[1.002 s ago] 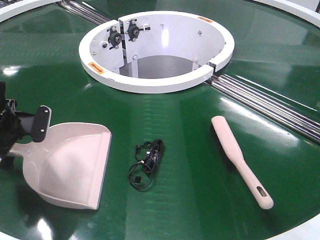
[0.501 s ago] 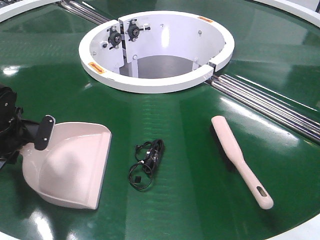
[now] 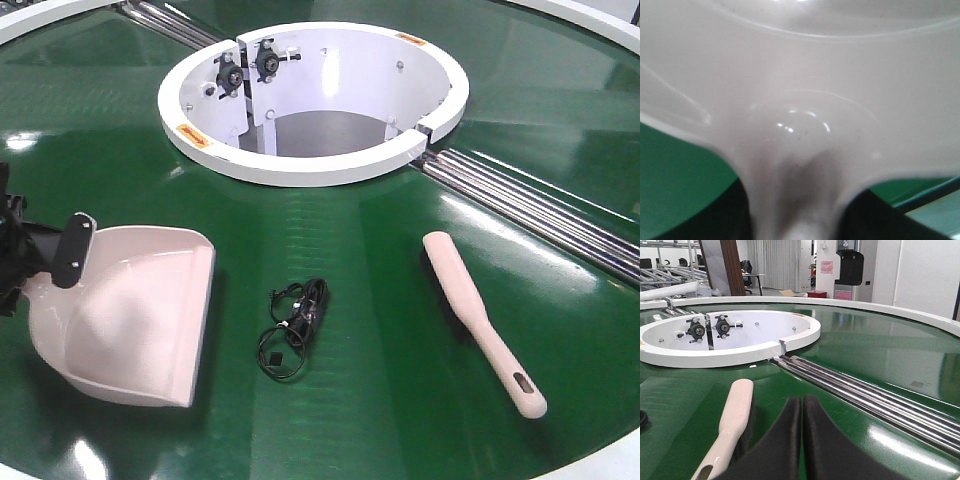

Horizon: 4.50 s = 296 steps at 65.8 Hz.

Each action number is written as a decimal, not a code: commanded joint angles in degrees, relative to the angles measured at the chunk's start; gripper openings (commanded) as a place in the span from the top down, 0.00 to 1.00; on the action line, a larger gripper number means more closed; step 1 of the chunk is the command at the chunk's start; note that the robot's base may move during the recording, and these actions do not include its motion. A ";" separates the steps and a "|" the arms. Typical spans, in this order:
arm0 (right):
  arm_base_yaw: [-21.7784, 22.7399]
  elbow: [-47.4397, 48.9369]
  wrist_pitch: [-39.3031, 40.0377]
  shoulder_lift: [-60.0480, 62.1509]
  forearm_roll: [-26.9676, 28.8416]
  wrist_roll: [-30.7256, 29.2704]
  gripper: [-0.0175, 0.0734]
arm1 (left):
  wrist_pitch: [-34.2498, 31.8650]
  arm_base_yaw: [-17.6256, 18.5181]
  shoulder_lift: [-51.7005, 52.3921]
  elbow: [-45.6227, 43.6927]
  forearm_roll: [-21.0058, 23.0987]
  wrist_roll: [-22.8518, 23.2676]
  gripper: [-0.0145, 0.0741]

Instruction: Clean and inspect green conveyor with broom and dustpan

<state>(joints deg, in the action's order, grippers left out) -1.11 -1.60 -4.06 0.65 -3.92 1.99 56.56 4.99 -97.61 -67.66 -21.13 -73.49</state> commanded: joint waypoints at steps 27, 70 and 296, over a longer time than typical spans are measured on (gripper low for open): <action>0.33 -0.19 4.06 0.71 -0.54 -0.05 0.82 | 0.46 3.88 0.76 -1.83 -1.65 3.35 0.85; 0.33 -0.19 4.06 0.71 -0.54 -0.05 0.82 | 3.37 8.41 -4.95 -7.46 -6.03 9.44 0.84; 0.33 31.65 -17.92 -26.29 2.76 1.88 0.82 | 4.16 8.41 -6.35 -7.46 -7.49 14.86 0.84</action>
<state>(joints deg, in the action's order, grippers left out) -1.11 25.38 -22.61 -20.85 -1.43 4.14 60.50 13.09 -106.59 -73.45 -27.05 -59.68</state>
